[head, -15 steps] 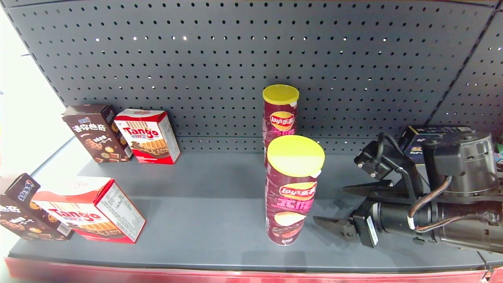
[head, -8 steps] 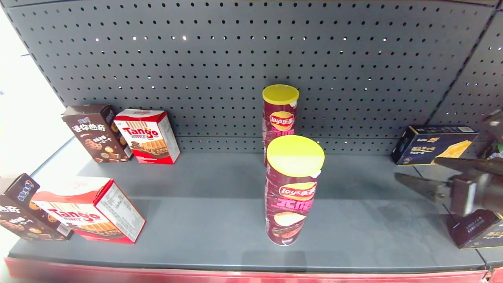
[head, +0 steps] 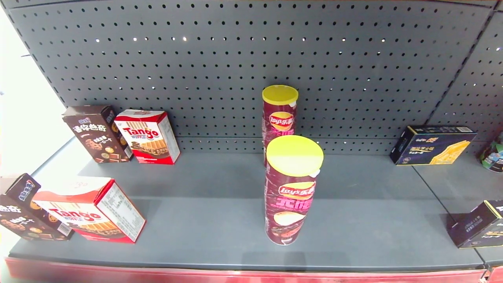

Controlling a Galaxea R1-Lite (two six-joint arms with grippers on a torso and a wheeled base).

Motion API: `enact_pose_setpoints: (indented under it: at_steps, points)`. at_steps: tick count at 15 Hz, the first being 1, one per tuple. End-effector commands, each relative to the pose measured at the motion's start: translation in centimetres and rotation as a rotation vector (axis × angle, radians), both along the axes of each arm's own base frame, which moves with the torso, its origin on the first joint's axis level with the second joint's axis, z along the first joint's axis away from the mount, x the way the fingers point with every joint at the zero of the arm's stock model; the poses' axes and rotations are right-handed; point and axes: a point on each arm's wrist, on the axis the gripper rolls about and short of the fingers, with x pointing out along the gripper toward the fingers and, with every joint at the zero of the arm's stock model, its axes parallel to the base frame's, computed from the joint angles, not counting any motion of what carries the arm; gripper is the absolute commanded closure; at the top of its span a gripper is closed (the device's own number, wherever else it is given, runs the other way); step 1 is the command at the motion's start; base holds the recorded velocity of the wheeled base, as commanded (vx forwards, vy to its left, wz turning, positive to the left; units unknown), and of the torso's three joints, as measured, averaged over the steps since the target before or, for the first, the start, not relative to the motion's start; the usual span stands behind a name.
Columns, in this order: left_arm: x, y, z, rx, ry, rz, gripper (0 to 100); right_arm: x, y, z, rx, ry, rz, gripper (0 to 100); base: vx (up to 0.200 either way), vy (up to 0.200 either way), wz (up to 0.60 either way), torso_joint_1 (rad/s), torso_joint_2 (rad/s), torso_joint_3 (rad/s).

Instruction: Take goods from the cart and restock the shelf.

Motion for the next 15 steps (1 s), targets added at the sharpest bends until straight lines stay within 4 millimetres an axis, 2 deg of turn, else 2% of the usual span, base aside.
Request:
enact_pose_setpoints:
  at_steps: [1, 2, 5, 6, 7, 10, 15]
  points:
    - [0.0, 0.0, 0.0, 0.0, 0.001, 0.0, 0, -2.3, 0.0, -5.5, 0.004, -0.087, -0.039, 0, 0.0, 0.0, 0.0, 0.0, 0.0, 0.0]
    - [0.0, 0.0, 0.0, 0.0, 0.001, 0.0, 0, -1.3, 0.0, -7.4, 0.006, -0.099, -0.039, 0, 0.0, 0.0, 0.0, 0.0, 0.0, 0.0]
    - [0.0, 0.0, 0.0, 0.0, 0.001, 0.0, 0, -1.4, 0.1, -7.4, 0.06, -0.076, 0.011, 0, 0.0, 0.0, 0.0, 0.0, 0.0, 0.0]
    - [0.0, 0.0, 0.0, -0.002, 0.001, 0.002, 0, -1.3, -0.2, -7.9, 0.109, -0.052, -0.104, 0, 0.0, 0.0, 0.0, 0.0, 0.0, 0.0]
    - [0.0, 0.0, 0.0, -0.002, -0.001, 0.002, 0, -1.3, -0.2, -8.1, 0.109, -0.035, -0.139, 0, 0.0, 0.0, 0.0, 0.0, 0.0, 0.0]
    - [0.0, 0.0, 0.0, -0.005, -0.005, 0.003, 0, -1.3, -0.1, -8.1, 0.084, -0.03, -0.069, 0, 0.0, 0.0, 0.0, 0.0, 0.0, 0.0]
    - [0.0, 0.0, 0.0, -0.005, -0.005, 0.002, 0, -1.3, -0.1, -8.1, 0.081, -0.031, -0.062, 0, 0.0, 0.0, 0.0, 0.0, 0.0, 0.0]
